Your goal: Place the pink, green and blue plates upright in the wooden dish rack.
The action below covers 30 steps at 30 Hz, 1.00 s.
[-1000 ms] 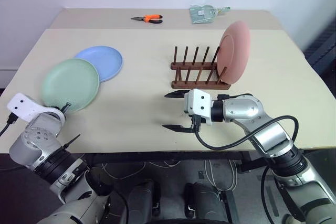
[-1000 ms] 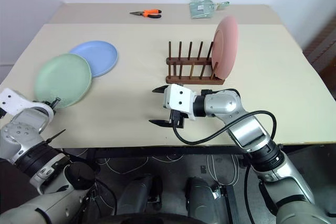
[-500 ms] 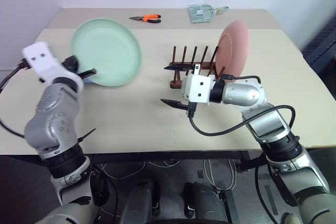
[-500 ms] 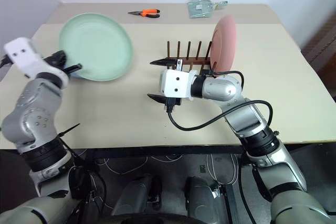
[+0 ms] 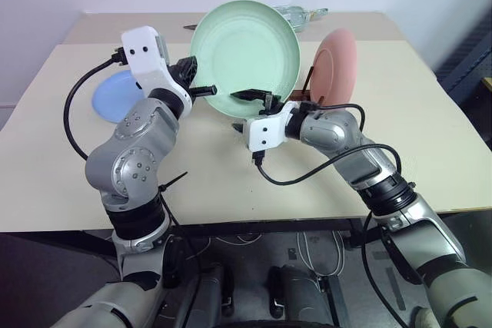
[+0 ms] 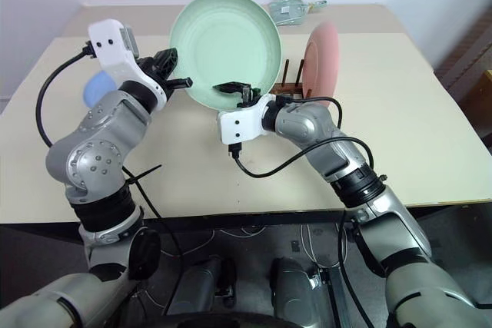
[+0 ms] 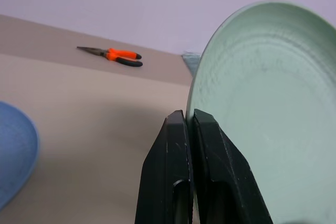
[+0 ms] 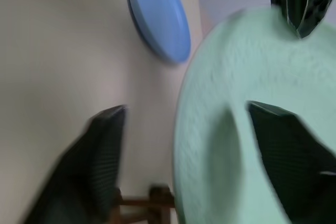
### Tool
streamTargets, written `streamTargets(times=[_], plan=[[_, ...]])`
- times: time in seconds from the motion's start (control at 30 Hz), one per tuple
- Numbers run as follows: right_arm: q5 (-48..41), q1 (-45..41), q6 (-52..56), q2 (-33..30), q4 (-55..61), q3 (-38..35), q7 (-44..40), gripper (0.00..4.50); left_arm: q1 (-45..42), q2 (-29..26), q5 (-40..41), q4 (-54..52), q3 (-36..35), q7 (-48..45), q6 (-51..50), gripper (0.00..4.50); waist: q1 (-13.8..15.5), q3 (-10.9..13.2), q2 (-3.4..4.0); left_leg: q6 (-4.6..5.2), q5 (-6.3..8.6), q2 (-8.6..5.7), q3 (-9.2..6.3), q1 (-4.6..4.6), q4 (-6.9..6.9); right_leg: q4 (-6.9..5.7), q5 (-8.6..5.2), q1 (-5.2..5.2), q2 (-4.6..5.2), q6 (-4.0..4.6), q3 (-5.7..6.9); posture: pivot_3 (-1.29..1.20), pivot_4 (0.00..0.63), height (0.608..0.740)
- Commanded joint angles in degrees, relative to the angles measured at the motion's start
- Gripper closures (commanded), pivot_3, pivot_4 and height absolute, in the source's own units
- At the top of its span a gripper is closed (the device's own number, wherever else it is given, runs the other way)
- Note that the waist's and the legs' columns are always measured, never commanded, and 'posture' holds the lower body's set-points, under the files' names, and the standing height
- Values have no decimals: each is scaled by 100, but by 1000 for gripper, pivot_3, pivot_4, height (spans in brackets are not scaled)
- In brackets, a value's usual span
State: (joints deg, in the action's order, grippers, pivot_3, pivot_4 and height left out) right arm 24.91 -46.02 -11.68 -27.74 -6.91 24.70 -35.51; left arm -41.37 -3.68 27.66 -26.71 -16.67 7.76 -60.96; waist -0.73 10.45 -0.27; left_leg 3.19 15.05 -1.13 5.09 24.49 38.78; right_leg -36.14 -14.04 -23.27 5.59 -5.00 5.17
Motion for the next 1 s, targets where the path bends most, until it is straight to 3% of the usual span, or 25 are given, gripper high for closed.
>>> streamTargets(times=[0.03,0.1,0.13,0.2,0.33,0.4,0.5,0.57,0.7,0.83,1.0], plan=[[214,-175,-178,-38,30,-143,213,3150,-81,-113,97,-305,-50,-20,-10,4500,-1,0,1,0,0,0,0,0,0,0,0,0,0,0,0,0,150,740],[258,-165,-226,-44,25,-169,242,3982,-72,-102,138,-286,-125,-4,20,4500,-2,0,1,0,0,0,0,0,0,0,0,0,0,0,0,0,150,740],[286,-161,-249,-45,28,-183,270,4424,-97,-64,168,-269,-202,18,77,4199,-2,0,1,0,0,0,0,0,0,0,0,0,-1,0,0,0,150,740],[352,-168,-316,-63,31,-211,348,4500,-254,35,148,-163,-511,196,386,3578,14,0,0,-1,0,0,-2,0,0,1,0,1,-1,0,0,0,150,740],[212,-209,-413,-110,84,-441,424,4500,-596,-288,-335,336,-1164,719,1323,1712,1,4,-3,-1,0,0,-3,0,0,3,0,3,-1,0,1,0,150,740],[-374,-175,-327,-43,240,-753,274,4500,-478,-774,-666,630,-1137,640,1589,1712,-31,4,-2,-7,-3,0,-1,-5,-8,2,-1,2,-4,1,-1,0,150,740],[-1910,-63,562,292,744,-1397,-196,4500,157,-1650,-1248,905,-404,-29,1991,1712,-26,4,-1,-18,-12,-1,5,-14,-34,3,-1,-2,-8,1,0,0,150,740],[-3087,-109,1704,578,1143,-1957,-314,4500,664,-1938,-1314,994,24,-553,2137,1712,5,3,-1,-24,-16,-1,6,-19,-53,0,-1,-1,-8,2,0,0,150,740],[-5526,-538,4247,1134,1509,-3368,374,4500,1870,-2358,-1322,736,1053,-2049,2825,1712,15,3,-1,-25,-15,-4,-2,-14,-54,3,1,2,2,4,-1,0,150,740],[-6458,-757,5490,1130,1445,-3950,936,4500,2660,-2340,-793,320,1557,-3065,2931,1712,-8,4,2,-43,-4,-8,1,-10,-67,12,0,-20,21,14,-2,0,150,740],[-7101,-977,6256,1212,1073,-4436,1653,4500,2944,-2282,-585,51,1874,-3443,2740,1712,-43,2,30,-51,-9,-6,5,-8,-84,-1,-2,-41,25,33,-5,0,150,740]])
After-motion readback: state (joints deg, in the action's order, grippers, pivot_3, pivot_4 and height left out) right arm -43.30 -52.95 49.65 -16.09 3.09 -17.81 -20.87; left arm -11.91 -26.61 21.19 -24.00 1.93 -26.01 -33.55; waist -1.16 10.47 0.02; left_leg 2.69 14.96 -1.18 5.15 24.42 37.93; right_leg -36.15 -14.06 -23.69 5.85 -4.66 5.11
